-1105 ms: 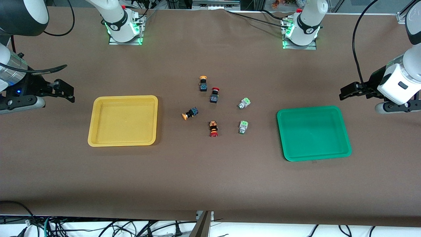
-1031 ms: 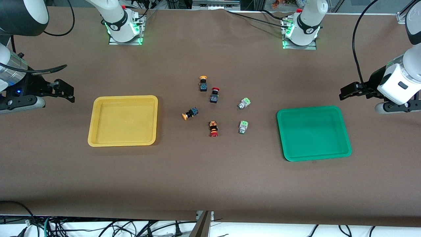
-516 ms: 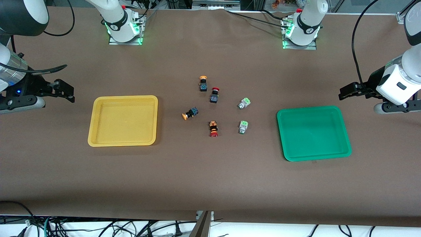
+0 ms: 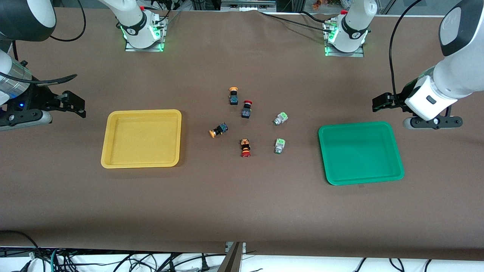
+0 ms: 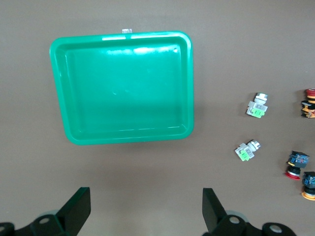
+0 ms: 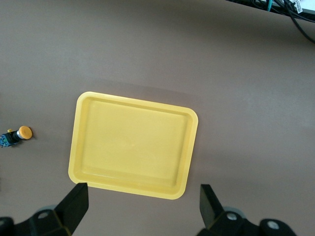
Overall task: Place green and yellow buttons in trays
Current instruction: 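Move the left gripper over the green-capped button in the cluster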
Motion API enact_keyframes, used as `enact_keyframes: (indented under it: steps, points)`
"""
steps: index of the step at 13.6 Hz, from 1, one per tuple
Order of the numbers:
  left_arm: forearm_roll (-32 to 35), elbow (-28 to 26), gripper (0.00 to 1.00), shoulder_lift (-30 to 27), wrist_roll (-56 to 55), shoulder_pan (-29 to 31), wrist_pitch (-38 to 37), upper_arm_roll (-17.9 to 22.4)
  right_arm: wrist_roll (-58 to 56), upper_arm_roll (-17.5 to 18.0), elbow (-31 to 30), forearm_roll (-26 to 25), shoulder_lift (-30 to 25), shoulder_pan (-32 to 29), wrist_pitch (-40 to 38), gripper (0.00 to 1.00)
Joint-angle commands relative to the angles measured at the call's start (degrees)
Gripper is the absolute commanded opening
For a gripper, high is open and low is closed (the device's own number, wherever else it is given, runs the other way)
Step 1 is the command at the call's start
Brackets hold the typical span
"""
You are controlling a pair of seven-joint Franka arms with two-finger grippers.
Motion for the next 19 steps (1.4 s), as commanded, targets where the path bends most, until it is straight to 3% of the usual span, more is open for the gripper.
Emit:
enact_keyframes:
  steps: [1,3,5,14,19]
  points:
    - [-0.50,-6.21,1.00,0.58,0.79,-0.76,7.90,-2.95,-0.54,0.24,1.15,0.30,0.09,-0.52,-1.18,1.00]
    - [-0.50,-12.89,1.00,1.27,0.62,-0.77,17.66,-6.56,-0.54,0.24,1.15,0.30,0.00,-0.52,-1.18,1.00]
    - [-0.50,-15.37,1.00,4.08,0.53,-0.94,23.13,-8.50,-0.45,0.24,1.15,0.30,0.00,-0.52,-1.18,1.00]
    - [0.37,-15.90,1.00,15.95,-1.92,-10.86,35.62,-8.59,-0.45,0.24,1.15,0.30,0.00,-0.52,-1.18,1.00]
    - [0.46,-22.92,1.00,16.48,-4.83,-14.04,44.05,-8.68,-0.45,0.24,1.15,0.30,0.00,-0.52,-1.18,1.00]
